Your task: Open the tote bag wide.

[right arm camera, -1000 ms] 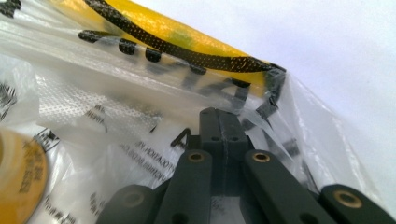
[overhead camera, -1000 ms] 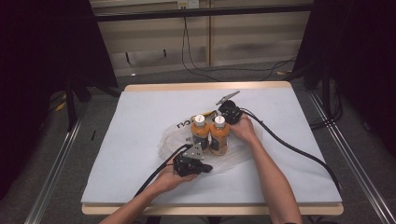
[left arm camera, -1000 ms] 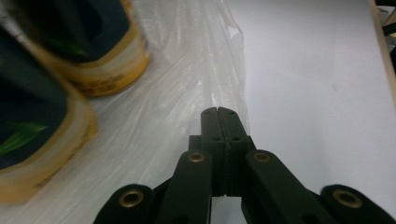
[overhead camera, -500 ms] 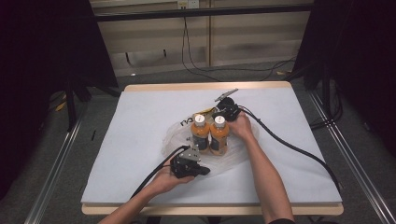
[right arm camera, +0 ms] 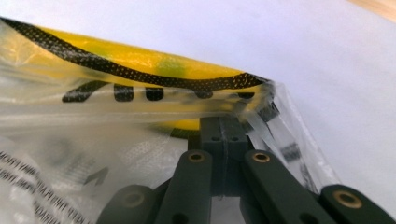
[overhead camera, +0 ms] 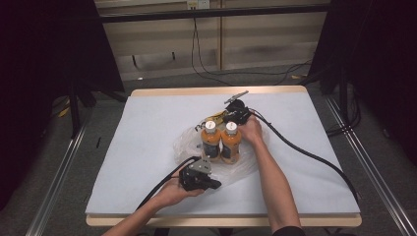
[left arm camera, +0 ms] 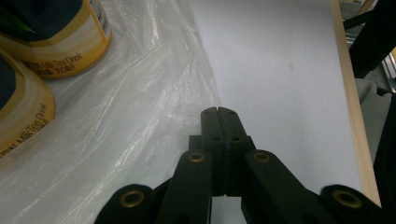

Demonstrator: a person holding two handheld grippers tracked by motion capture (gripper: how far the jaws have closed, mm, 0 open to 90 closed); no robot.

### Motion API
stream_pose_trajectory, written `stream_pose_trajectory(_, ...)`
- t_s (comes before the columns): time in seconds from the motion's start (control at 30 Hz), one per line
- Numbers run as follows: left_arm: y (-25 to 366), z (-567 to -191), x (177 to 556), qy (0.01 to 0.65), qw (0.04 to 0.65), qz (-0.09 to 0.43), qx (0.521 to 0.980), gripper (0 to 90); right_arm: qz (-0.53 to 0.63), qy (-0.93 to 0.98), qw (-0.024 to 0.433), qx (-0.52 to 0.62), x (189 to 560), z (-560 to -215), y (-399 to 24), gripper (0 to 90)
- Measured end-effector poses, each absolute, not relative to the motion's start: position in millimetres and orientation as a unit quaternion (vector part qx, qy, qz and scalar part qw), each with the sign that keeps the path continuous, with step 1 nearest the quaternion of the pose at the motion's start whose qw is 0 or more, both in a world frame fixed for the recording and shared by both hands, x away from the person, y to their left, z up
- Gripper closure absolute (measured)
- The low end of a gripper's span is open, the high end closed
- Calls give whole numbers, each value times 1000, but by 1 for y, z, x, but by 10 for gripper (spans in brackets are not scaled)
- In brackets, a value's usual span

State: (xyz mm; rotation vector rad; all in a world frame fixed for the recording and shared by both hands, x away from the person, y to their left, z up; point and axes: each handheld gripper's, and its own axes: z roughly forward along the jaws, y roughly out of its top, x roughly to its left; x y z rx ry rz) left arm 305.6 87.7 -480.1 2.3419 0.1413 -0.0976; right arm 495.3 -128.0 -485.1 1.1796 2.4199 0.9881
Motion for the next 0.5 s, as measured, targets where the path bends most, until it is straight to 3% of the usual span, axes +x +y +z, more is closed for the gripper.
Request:
stream_pose_trajectory(0.27, 88, -480, 307, 52, 389, -43, 919, 900, 335, 832, 149, 416, 500, -485, -123, 900)
stream_pose_trajectory(0.5, 95, -481, 318, 72, 394, -44, 915, 900, 363, 833, 121, 399, 497, -487, -119, 900)
